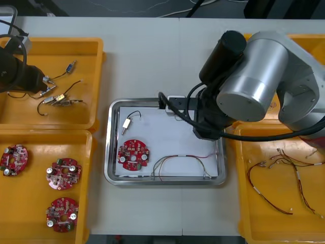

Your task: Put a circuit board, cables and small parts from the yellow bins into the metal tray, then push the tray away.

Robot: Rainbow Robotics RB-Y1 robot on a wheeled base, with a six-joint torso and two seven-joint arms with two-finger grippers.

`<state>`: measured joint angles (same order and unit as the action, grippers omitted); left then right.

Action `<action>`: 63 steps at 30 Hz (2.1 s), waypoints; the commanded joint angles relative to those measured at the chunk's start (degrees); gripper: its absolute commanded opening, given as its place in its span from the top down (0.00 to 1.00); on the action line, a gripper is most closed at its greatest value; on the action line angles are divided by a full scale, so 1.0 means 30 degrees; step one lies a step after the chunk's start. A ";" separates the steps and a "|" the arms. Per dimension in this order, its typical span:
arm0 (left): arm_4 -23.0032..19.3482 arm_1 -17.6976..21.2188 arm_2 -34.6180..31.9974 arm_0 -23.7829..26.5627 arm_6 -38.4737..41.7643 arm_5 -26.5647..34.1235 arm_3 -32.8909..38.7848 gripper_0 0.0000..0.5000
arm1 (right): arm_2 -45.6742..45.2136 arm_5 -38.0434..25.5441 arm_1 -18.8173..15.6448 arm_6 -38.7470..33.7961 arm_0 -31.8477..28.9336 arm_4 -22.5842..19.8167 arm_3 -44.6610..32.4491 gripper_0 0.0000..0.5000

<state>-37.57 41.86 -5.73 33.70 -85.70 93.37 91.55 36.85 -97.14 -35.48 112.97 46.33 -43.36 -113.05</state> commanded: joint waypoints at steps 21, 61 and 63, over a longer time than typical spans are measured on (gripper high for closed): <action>0.0628 0.0637 0.1236 -0.0158 -0.9285 -0.2003 -0.0575 0.00 | 0.4065 0.2556 0.2599 0.0399 0.1402 0.2031 0.3349 1.00; -0.0866 0.0637 0.1119 -0.0012 -2.0506 -0.3204 -0.4003 0.00 | 0.1458 0.1677 0.2541 0.1131 0.1665 0.1416 0.3495 0.08; -0.0749 0.0579 0.1236 0.0047 -2.0447 -0.3438 -0.4091 0.00 | 0.0989 0.1442 0.2511 0.1131 0.1695 0.1181 0.3349 0.08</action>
<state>-40.86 41.87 -3.56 31.39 -137.67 84.53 79.48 43.88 -91.70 -28.71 114.84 49.25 -38.47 -100.17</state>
